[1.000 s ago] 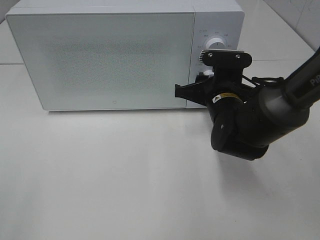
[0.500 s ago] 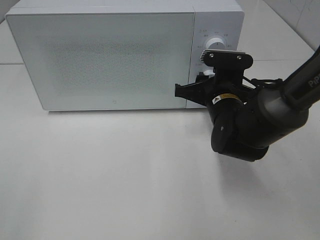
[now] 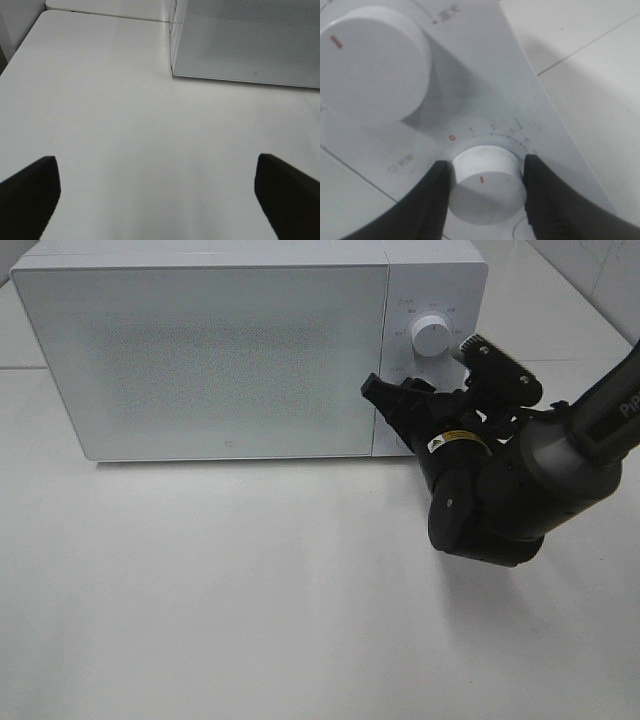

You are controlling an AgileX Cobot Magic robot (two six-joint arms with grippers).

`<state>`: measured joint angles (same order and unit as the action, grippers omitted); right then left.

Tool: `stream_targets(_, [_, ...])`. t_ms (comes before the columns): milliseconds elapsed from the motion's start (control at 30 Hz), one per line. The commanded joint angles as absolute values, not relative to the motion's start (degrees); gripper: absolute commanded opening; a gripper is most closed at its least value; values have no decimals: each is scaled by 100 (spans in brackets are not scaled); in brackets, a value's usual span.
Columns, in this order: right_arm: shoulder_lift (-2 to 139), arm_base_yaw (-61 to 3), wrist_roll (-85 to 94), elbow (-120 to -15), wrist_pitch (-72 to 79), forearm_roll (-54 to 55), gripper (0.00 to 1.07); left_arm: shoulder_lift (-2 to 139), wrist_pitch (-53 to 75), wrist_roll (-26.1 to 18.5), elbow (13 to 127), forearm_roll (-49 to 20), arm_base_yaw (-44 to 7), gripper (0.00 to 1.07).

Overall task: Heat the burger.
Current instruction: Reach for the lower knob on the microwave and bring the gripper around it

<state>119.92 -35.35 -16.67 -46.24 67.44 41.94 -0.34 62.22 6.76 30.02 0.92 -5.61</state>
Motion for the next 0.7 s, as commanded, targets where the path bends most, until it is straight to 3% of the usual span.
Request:
stream_targets(33, [11935,-3529,-3335,-4790,7666,3329,0,-132,6142,693,2985,69,-550,98])
stream_targets(333, [11935,-3529,-6411,-4790,7689,3100,0,-132,6142,693,2985,69,-550,98])
stream_targets(700, [11935,-3529,-8617,-4790,8004,2825,0,-132,6142,693,2985,69,-550,98])
